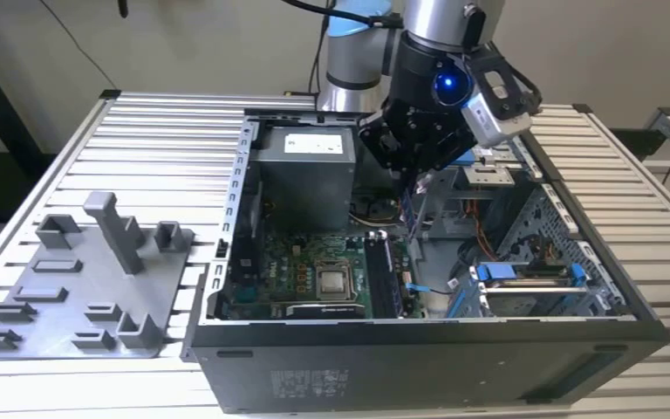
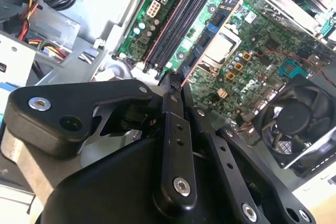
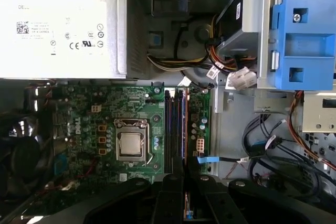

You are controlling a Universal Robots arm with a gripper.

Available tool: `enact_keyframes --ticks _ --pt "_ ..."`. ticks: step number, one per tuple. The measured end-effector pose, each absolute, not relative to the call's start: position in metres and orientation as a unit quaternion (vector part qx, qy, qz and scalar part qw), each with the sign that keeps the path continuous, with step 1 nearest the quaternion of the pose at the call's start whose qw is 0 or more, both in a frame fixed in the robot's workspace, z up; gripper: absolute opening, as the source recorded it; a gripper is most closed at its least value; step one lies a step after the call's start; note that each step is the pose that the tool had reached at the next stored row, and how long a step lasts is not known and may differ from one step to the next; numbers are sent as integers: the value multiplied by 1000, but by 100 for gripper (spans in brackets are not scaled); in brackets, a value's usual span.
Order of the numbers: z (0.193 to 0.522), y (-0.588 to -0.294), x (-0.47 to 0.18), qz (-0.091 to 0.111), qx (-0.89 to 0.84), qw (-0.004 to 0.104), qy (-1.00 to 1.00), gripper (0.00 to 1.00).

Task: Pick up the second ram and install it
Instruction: 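Insert the second ram into the second slot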

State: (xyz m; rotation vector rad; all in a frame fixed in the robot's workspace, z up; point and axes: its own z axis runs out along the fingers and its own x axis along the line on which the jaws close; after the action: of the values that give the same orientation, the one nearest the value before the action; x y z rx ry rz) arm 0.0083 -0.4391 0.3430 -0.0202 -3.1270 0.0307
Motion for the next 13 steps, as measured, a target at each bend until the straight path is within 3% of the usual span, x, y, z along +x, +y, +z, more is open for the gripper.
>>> enact_keyframes --ticks 13 --pt "336 -439 8 10 -6 7 -1000 14"
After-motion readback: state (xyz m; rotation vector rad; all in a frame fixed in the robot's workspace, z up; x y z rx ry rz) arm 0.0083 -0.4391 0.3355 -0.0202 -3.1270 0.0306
